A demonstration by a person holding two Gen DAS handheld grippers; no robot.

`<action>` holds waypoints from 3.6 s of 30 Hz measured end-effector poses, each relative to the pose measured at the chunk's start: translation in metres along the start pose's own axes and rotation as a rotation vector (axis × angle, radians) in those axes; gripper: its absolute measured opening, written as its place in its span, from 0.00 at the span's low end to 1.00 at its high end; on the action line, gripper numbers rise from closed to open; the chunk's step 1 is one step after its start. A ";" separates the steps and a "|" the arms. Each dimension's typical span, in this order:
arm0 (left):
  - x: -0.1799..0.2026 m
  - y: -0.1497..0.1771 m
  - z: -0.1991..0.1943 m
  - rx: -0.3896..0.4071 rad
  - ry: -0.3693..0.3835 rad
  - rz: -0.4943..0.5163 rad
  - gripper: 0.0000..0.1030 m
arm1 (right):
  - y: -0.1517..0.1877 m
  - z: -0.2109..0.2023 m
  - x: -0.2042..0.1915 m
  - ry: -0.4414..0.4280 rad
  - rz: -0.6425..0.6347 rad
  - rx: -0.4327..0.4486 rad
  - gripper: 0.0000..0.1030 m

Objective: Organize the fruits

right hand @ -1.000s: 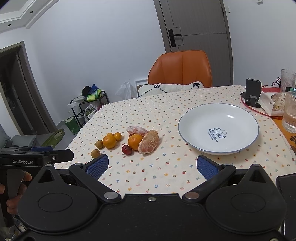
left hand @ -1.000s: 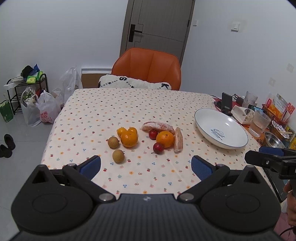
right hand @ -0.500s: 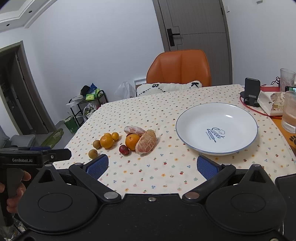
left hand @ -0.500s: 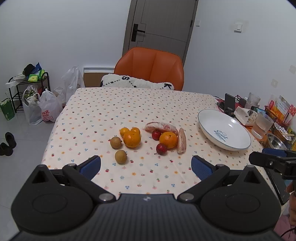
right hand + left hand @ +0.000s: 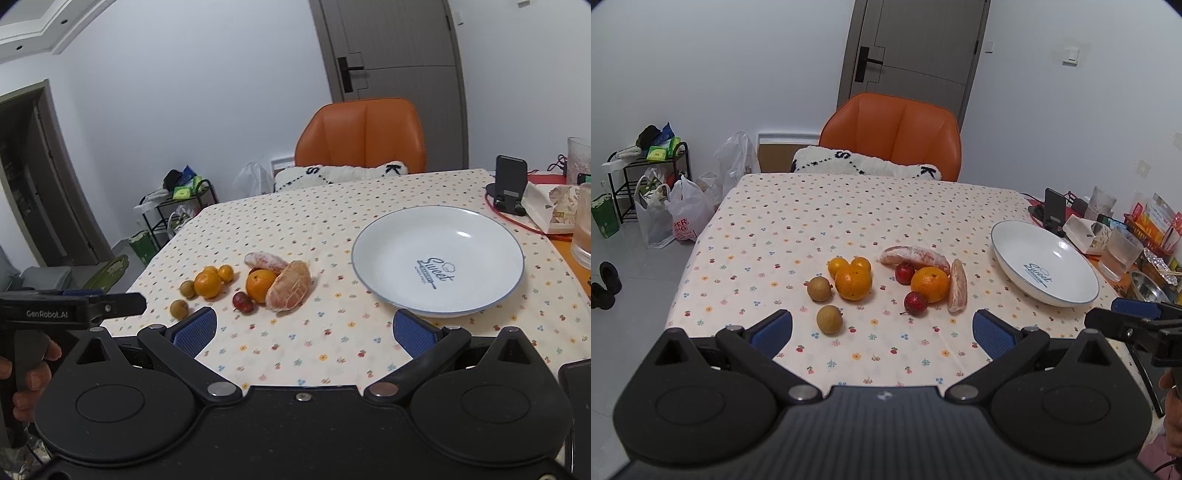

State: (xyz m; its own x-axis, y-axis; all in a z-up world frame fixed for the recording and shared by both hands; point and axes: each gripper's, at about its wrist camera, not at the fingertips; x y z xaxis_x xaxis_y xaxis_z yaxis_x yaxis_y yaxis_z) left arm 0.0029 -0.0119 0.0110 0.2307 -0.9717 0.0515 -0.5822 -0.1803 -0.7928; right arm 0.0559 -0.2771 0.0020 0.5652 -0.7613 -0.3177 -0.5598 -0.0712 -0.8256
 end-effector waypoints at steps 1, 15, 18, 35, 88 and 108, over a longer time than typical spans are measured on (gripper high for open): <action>0.000 0.000 0.001 0.000 0.000 -0.002 1.00 | 0.000 0.001 0.002 -0.002 0.010 0.001 1.00; -0.002 0.007 0.034 -0.017 -0.017 -0.035 0.98 | 0.005 0.022 0.030 -0.039 0.080 0.023 1.00; -0.003 0.008 0.040 -0.016 -0.023 -0.038 0.97 | 0.005 0.029 0.029 -0.071 0.072 0.009 1.00; -0.012 0.014 0.087 -0.059 -0.052 -0.063 0.64 | 0.004 0.082 0.031 -0.089 0.077 -0.077 0.82; 0.034 0.005 0.066 0.009 0.016 0.011 0.23 | 0.014 0.065 0.048 -0.154 0.088 -0.008 0.06; 0.032 0.009 0.074 -0.019 0.023 0.004 0.23 | 0.018 0.088 0.040 -0.121 0.064 -0.099 0.23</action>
State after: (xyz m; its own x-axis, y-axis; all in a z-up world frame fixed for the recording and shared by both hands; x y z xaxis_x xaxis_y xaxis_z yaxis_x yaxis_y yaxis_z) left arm 0.0632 -0.0332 -0.0393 0.2107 -0.9756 0.0620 -0.5975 -0.1788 -0.7817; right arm 0.1211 -0.2521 -0.0666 0.5917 -0.6838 -0.4269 -0.6507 -0.0926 -0.7536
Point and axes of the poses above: each gripper's, at about its wrist camera, not at the fingertips, and z roughly the way its jaws point, x to its right, y to its underside, and after that the axes turned 10 degrees about -y, right-handed
